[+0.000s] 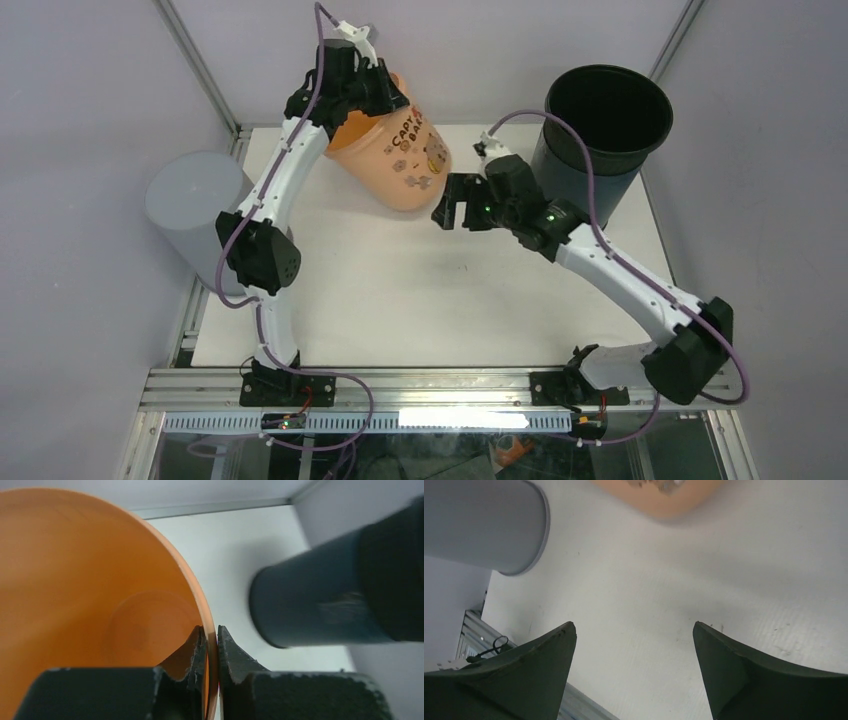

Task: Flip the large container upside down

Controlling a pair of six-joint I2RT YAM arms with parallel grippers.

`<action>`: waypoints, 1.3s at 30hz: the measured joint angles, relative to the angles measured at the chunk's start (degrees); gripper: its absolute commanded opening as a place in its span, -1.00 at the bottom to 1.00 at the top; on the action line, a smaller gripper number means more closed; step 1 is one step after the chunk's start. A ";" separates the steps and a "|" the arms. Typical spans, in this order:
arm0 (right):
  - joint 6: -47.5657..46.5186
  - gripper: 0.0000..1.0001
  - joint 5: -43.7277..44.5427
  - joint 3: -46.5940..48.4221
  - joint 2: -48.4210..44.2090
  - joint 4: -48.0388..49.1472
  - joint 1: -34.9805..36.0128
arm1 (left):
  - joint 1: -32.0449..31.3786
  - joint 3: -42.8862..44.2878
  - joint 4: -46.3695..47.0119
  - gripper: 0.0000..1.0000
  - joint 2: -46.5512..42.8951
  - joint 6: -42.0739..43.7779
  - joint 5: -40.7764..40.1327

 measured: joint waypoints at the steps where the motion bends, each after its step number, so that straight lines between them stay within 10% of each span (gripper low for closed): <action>1: -0.52 0.79 1.09 0.33 -1.73 -0.44 -0.42 | -0.07 -0.11 0.74 -1.00 -0.59 -2.34 3.10; 17: 3.08 0.84 -3.98 1.44 -12.28 1.42 -10.99 | 8.09 -36.33 42.71 -1.00 -9.16 -43.23 29.66; 25: 9.81 0.85 -5.68 -7.04 -10.93 4.52 -10.99 | 9.60 -42.58 49.64 -1.00 -9.25 -48.37 31.69; 31: 14.62 0.85 -7.08 -13.94 -9.97 8.76 -10.97 | 11.43 -42.62 42.80 -0.01 -9.49 -42.36 30.97; 39: 15.32 0.85 -7.43 -14.58 -8.15 12.44 -10.97 | 12.37 -34.93 23.08 0.29 -9.49 -25.64 24.57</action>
